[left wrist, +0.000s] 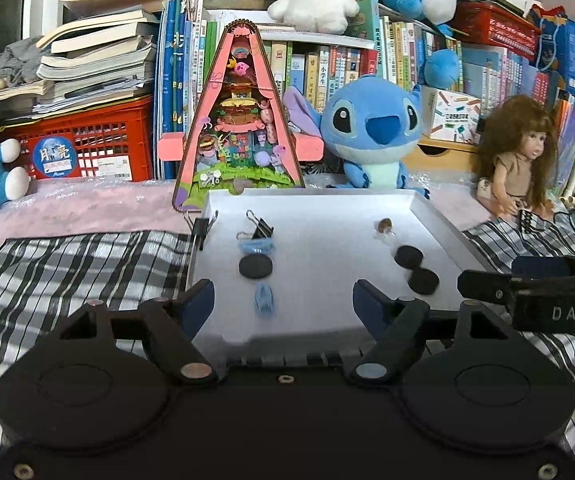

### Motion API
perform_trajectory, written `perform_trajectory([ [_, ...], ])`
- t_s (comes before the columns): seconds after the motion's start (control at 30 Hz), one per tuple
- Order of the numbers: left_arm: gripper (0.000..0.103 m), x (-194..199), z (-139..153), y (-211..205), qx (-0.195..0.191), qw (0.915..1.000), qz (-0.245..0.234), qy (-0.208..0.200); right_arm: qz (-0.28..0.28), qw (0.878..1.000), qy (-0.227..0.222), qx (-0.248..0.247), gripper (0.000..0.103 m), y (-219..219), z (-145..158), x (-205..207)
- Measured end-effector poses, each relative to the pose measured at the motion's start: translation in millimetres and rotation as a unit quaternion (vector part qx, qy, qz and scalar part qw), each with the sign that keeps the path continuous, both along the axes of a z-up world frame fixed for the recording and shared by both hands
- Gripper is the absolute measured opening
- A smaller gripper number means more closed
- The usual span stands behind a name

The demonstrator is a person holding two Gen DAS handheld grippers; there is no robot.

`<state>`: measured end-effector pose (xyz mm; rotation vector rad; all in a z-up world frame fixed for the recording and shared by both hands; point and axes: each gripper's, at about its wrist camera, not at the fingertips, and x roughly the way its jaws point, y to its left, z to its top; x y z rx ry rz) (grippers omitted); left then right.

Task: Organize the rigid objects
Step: 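Move both tools back from the tray toward the red crayons on the cloth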

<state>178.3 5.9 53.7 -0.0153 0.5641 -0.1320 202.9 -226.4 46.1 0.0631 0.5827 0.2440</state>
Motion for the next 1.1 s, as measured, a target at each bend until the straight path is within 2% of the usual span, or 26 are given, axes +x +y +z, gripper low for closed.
perform_trajectory([
  [0.43,0.077,-77.5,-21.6,-5.8,0.008,0.9994,-0.010,-0.032,0.018,0.997,-0.058,-0.052,0.094,11.5,-20.4,-90.6],
  [0.6,0.077,-99.5,-33.1,-1.0,-0.001,0.9997,-0.006,-0.024,0.013,0.997,-0.065,-0.047,0.095,11.0,-27.9,-114.4],
  [0.73,0.077,-117.7,-40.2,2.3,0.008,0.9995,-0.007,-0.030,0.011,0.996,-0.073,-0.057,0.095,12.3,-35.6,-133.9],
  [0.9,0.077,-135.7,-51.1,6.9,0.008,0.9998,-0.005,-0.018,0.012,0.995,-0.078,-0.064,0.095,15.2,-42.0,-151.9],
  [1.1,0.073,-153.9,-59.3,8.2,0.011,0.9994,-0.032,-0.003,0.029,0.993,-0.073,-0.090,0.095,18.2,-49.9,-171.6],
])
